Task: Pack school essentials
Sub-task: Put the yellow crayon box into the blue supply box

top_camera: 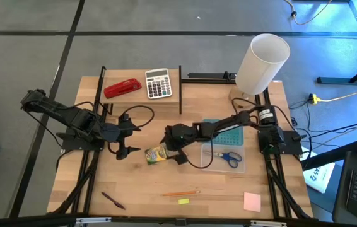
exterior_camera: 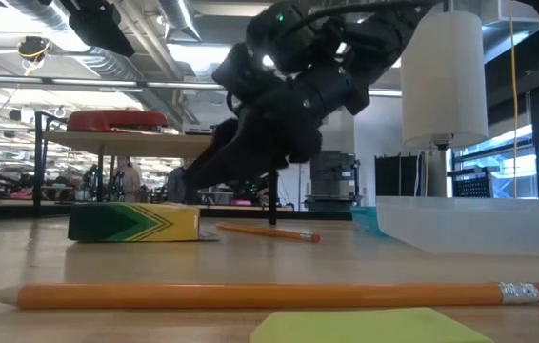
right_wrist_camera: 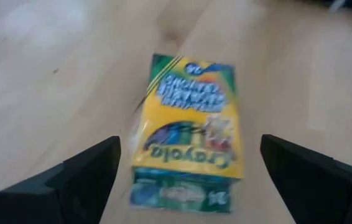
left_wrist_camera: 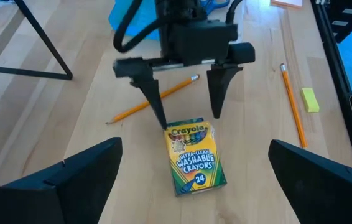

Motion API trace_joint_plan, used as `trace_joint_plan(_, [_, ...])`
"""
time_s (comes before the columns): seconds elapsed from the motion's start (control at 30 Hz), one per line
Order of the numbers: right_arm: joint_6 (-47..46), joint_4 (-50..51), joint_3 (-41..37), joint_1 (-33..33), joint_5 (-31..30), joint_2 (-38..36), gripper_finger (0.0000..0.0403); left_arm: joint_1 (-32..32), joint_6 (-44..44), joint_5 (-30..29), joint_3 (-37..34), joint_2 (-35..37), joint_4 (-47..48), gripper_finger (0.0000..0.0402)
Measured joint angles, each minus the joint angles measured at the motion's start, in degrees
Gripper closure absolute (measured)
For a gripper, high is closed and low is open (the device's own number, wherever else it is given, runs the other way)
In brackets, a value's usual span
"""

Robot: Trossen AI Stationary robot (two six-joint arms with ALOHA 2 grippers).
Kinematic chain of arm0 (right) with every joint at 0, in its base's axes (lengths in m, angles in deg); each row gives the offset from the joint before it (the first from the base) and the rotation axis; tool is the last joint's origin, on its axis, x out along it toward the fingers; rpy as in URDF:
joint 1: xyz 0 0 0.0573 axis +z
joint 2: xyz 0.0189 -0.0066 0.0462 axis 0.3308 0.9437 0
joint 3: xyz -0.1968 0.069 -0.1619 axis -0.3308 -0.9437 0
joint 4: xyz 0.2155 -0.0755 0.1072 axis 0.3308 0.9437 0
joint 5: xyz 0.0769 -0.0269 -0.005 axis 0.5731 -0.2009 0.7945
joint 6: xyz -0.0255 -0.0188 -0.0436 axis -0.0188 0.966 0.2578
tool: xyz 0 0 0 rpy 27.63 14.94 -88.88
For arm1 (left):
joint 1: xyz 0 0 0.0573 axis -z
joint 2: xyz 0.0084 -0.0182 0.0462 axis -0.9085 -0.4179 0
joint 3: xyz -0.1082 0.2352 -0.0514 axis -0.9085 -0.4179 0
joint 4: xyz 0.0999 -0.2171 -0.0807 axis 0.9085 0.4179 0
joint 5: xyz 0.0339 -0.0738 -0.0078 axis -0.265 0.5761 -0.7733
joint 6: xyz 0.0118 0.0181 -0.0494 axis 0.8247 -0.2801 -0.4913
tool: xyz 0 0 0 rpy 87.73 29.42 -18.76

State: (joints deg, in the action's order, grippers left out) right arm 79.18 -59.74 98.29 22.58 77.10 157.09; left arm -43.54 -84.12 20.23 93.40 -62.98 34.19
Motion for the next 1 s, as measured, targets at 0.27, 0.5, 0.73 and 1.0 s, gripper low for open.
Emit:
trace_joint_plan(0.27, [0.1,0.8,0.0,0.4,-0.5,0.1,0.0015,0.0,0.0,0.0,0.0,0.0,0.0,0.0003])
trace_joint_plan(0.5, [-0.7,0.4,0.0,0.5,-0.6,0.1,0.0015,0.0,0.0,0.0,0.0,0.0,0.0,0.0003])
trace_joint_plan(0.73, [-1.4,0.0,0.0,0.6,-0.6,0.1,0.0005,0.0,0.0,0.0,0.0,0.0,0.0,0.0003])
trace_joint_plan(1.0, [-1.0,0.9,0.0,2.7,-3.2,0.1,0.0007,0.0,0.0,0.0,0.0,0.0,0.0,0.0003])
